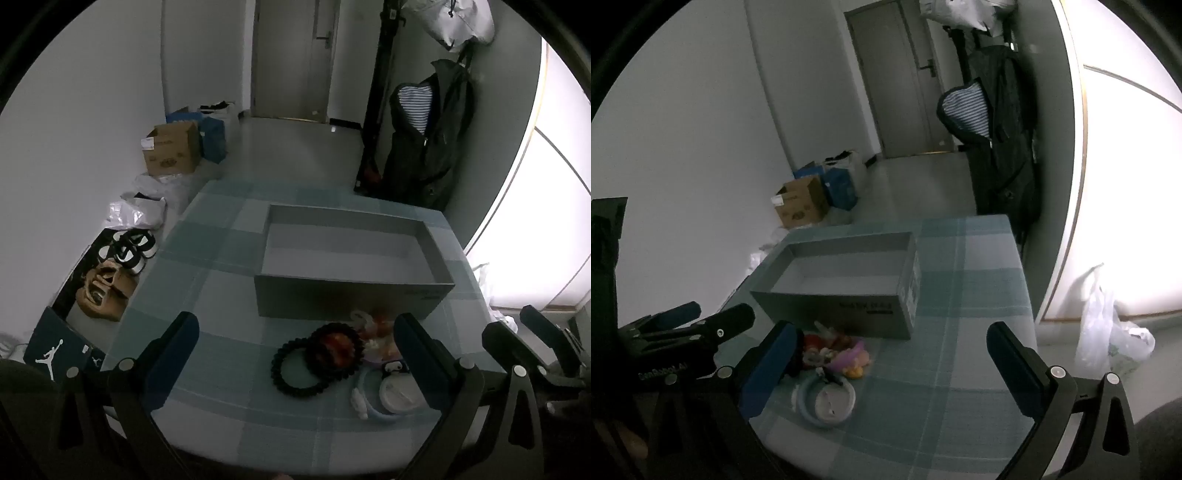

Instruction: Organize jewelry

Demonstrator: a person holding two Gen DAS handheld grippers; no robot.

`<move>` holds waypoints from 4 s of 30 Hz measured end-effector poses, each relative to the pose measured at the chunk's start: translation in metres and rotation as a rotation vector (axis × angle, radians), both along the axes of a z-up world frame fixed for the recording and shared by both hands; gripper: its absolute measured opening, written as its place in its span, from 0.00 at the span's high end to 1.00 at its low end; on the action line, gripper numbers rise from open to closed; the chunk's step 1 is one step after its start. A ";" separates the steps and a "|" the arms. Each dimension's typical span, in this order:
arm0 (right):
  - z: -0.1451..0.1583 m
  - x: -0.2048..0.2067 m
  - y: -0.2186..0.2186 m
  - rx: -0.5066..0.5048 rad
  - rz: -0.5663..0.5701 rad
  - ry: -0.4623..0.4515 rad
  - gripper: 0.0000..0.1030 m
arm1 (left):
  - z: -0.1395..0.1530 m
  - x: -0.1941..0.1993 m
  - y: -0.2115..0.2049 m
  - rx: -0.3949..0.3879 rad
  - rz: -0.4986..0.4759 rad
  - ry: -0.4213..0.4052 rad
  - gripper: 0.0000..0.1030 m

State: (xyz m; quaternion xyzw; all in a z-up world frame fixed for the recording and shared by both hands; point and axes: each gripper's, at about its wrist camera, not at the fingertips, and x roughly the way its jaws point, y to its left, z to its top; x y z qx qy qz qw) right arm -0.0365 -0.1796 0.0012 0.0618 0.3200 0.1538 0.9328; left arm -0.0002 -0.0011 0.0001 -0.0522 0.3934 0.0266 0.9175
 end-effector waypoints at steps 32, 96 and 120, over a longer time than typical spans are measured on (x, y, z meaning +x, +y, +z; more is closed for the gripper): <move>-0.006 -0.001 0.004 -0.004 -0.004 0.014 0.00 | 0.001 0.000 0.001 -0.005 -0.017 0.007 0.01; -0.016 0.008 0.023 0.039 0.148 0.126 0.00 | -0.016 0.007 0.030 -0.192 -0.066 0.093 0.01; -0.054 0.050 0.037 0.142 0.182 0.339 0.82 | -0.051 0.019 0.058 -0.256 -0.033 0.286 0.01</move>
